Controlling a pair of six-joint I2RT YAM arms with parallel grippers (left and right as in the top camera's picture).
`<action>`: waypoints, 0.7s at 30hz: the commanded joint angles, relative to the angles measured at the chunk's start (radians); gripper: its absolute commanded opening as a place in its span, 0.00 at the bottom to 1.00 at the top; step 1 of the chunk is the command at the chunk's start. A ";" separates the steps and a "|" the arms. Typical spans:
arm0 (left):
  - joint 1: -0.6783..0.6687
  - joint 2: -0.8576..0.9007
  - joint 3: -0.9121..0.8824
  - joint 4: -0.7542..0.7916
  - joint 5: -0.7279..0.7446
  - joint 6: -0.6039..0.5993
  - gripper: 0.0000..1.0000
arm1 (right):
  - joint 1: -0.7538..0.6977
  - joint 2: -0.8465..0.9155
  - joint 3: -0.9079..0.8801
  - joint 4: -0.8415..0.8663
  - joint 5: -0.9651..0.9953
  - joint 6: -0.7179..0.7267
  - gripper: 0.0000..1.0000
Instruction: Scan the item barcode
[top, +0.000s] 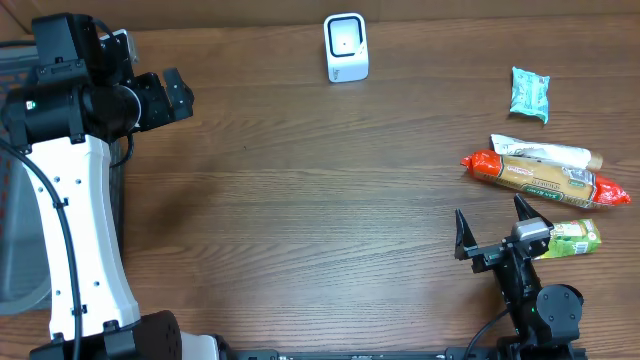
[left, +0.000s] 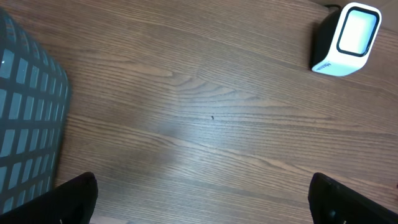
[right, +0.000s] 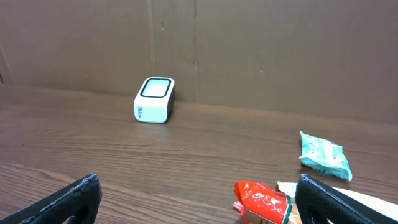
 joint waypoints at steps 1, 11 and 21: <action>0.000 -0.002 0.016 0.000 0.001 0.023 1.00 | 0.005 -0.008 -0.011 0.001 0.009 0.079 1.00; 0.000 -0.002 0.016 0.000 0.002 0.023 1.00 | 0.005 -0.001 -0.011 0.003 0.010 0.119 1.00; 0.000 -0.002 0.016 0.000 0.001 0.023 1.00 | 0.005 -0.001 -0.011 0.003 0.010 0.119 1.00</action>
